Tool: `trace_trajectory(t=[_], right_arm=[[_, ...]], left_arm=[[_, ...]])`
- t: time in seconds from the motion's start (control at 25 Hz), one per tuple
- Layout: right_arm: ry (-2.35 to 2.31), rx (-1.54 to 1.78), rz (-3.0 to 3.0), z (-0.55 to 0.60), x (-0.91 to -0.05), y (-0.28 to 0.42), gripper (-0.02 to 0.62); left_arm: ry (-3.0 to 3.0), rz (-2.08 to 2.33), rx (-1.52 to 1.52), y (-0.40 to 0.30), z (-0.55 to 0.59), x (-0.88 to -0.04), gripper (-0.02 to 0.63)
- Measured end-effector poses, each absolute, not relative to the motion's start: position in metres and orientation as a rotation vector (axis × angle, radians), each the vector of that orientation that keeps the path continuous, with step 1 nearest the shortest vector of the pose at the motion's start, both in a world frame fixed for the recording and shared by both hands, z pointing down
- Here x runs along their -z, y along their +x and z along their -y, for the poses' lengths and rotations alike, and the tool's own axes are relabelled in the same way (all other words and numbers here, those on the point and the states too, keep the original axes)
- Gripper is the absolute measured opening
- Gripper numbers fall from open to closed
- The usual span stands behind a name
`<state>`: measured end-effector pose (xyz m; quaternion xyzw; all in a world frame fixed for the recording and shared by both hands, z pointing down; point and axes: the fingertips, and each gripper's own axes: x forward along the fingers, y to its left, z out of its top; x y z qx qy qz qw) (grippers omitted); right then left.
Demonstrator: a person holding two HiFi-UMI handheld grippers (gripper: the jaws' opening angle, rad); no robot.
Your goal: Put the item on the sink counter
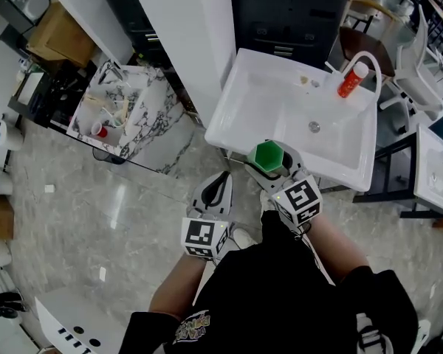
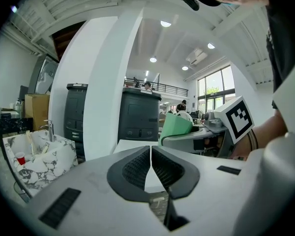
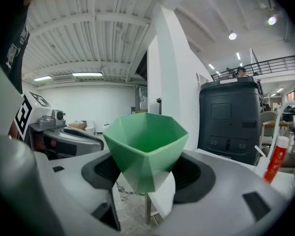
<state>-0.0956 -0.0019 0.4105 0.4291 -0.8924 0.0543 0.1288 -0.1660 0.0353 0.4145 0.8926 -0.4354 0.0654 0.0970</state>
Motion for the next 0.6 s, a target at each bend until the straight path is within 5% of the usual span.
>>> trace_trajectory(t=[0.6], right_arm=[[1.25, -0.204, 2.575, 0.094, -0.427, -0.029, 0.351]], left_arm=[[2.651, 1.238, -0.228, -0.099, 0.053, -0.424, 0.021]])
